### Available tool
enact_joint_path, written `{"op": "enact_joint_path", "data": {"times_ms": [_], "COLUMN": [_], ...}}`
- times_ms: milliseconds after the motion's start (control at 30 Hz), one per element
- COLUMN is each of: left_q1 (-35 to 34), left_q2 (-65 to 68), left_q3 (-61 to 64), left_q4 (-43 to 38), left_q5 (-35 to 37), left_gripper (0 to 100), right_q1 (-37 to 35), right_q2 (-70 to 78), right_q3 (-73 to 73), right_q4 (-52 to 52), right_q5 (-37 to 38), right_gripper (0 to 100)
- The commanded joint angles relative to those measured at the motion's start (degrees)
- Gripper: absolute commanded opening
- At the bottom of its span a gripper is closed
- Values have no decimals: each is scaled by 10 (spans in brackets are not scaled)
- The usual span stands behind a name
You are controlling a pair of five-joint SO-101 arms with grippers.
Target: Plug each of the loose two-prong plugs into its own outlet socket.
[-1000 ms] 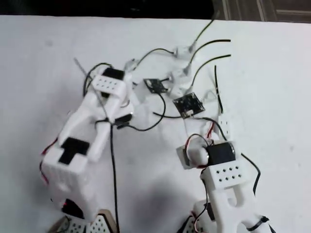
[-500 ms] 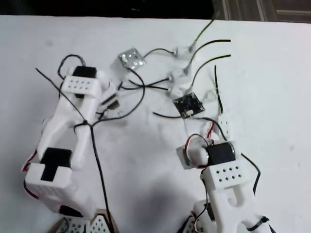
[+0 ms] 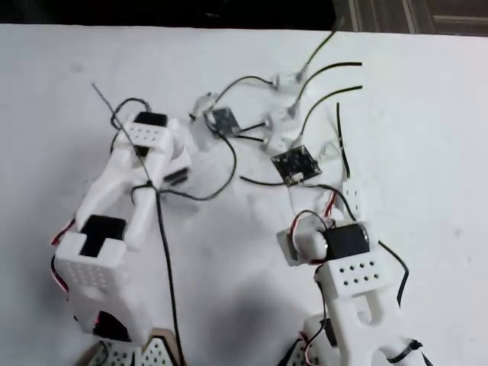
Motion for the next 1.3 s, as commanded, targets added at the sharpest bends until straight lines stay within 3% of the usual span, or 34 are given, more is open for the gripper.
{"op": "enact_joint_path", "data": {"times_ms": [0, 233, 333, 433, 633, 1000, 1267], "left_q1": [38, 113, 116, 97, 56, 44, 22], "left_q2": [-47, -108, -124, -138, -142, -142, -141], "left_q3": [-3, 0, 17, 25, 40, 171, 177], "left_q4": [107, 264, 275, 251, 182, -15, -69], "left_q5": [-17, -12, -13, -12, -13, -11, -11], "left_gripper": [46, 42, 44, 54, 216, 221, 242], "right_q1": [4, 4, 4, 4, 4, 4, 4], "right_q2": [-7, -7, -7, -7, -7, -7, -7], "right_q3": [-4, -4, -4, -4, -4, -4, -4], "right_q4": [-7, -7, -7, -5, -5, -7, -7], "right_q5": [6, 6, 6, 6, 6, 6, 6], "right_gripper": [19, 19, 19, 19, 19, 19, 19]}}
